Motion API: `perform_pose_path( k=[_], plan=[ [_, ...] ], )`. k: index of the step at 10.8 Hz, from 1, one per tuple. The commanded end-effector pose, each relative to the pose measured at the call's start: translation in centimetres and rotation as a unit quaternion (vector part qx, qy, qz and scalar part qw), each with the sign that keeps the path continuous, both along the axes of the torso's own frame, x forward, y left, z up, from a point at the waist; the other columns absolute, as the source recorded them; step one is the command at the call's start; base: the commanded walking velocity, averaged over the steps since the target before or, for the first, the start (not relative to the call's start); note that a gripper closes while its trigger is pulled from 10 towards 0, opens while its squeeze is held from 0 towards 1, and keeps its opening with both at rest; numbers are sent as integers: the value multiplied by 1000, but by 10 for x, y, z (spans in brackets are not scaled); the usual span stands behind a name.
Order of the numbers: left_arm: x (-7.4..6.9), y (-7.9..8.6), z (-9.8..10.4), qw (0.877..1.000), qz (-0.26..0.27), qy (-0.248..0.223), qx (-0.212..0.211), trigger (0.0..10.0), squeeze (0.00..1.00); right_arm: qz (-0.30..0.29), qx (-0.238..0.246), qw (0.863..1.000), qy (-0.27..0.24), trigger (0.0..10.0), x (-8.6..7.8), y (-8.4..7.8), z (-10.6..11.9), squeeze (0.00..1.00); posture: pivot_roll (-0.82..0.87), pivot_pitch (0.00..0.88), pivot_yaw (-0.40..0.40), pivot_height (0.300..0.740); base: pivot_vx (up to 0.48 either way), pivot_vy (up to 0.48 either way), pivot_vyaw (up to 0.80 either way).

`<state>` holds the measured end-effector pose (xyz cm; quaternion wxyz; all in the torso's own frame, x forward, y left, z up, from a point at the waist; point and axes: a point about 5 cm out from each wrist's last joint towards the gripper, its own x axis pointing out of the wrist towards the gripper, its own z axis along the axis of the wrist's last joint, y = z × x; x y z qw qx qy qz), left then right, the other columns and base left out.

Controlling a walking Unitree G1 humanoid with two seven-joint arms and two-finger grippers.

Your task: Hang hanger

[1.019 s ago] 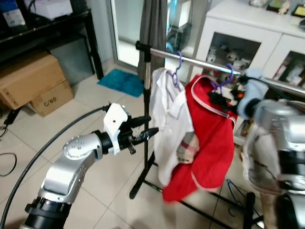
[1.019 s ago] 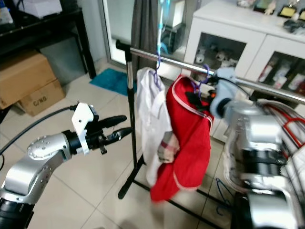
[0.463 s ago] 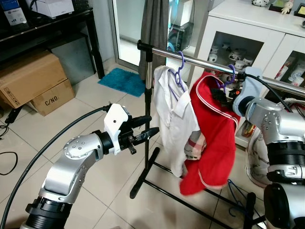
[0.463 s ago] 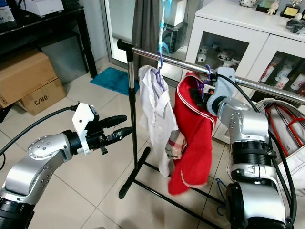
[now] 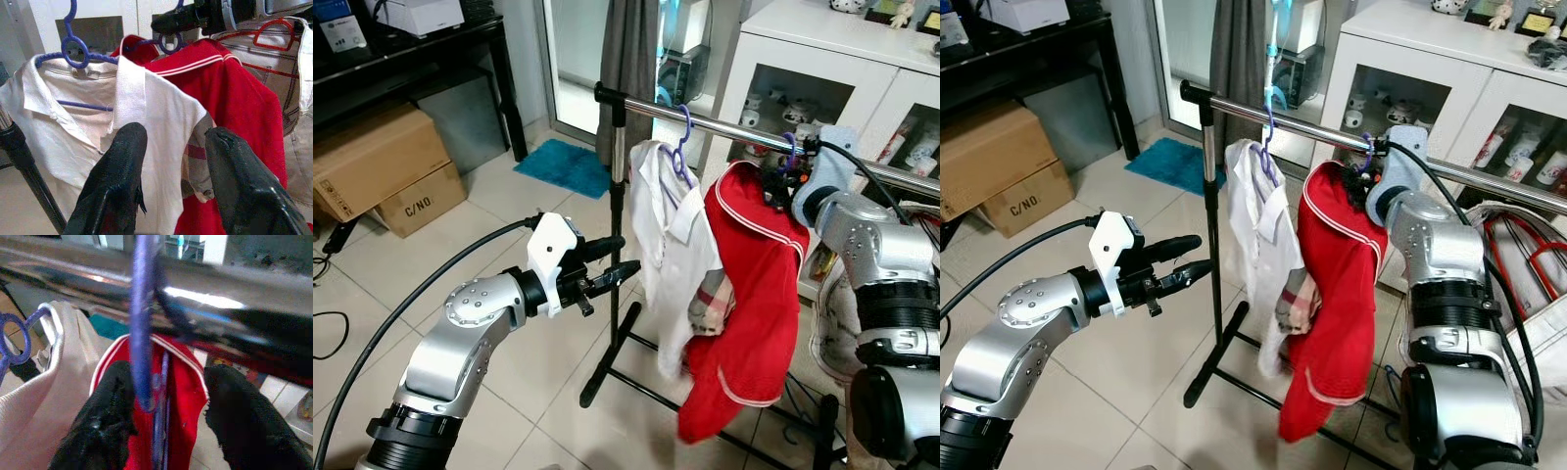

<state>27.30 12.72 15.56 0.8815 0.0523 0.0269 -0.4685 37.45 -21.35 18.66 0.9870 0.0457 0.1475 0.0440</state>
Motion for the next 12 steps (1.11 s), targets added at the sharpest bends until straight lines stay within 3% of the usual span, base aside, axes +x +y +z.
perform_pose_path(
  k=[1,7,12],
  plan=[
    [1,-2,0,1000,-2,-4,7,10000,0,4,-8,1000,-5,0,3,1,4,0,-157,0,-32,740,0,0,0],
    [1,-2,1,1000,-1,-8,9,10000,0,25,-39,999,18,0,3,6,-4,0,-156,0,-37,740,0,0,0],
    [1,-2,0,1000,1,-9,9,10000,0,24,-37,999,15,0,4,7,-5,0,-153,0,-40,740,0,0,0]
  ],
)
